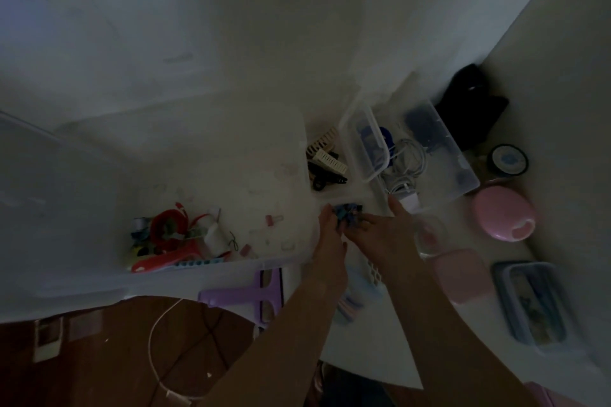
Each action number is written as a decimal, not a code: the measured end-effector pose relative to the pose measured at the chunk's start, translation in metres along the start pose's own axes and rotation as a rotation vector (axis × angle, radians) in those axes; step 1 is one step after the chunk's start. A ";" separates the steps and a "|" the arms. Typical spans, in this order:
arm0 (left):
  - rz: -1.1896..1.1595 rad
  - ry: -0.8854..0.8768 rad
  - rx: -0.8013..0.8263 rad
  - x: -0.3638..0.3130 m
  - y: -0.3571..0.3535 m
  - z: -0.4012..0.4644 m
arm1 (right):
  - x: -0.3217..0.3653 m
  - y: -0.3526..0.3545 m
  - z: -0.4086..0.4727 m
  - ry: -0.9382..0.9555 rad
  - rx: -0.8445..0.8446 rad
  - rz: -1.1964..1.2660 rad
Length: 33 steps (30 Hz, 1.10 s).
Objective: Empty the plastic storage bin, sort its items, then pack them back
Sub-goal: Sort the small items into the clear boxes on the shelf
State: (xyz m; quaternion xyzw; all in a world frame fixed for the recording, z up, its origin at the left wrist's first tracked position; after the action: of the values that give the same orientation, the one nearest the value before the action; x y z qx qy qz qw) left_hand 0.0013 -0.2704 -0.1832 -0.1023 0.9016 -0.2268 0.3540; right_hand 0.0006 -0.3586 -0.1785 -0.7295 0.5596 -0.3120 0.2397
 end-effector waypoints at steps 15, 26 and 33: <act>0.845 -0.352 0.291 -0.126 -0.023 -0.082 | 0.003 -0.084 -0.099 0.571 -0.082 -0.889; 1.868 -0.511 -0.134 -0.240 0.195 -0.073 | -0.061 -0.108 -0.043 0.804 -0.175 -1.931; 1.958 -0.375 -0.071 -0.259 0.249 -0.060 | -0.084 -0.143 -0.051 0.871 -0.347 -2.299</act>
State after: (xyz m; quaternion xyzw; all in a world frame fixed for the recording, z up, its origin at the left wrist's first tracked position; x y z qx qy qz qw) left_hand 0.1427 0.0570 -0.1107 0.6414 0.5245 0.2120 0.5182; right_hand 0.0439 -0.2404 -0.0586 -0.6544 -0.3373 -0.4791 -0.4780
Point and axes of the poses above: each hand's wrist, its own z-axis towards the middle knuckle, its own y-axis out of the back of the hand, x = y × z, the point moved 7 cm from there along z, towards the middle knuckle, and after that the axes turned 11 degrees about x, right-handed, at the moved point
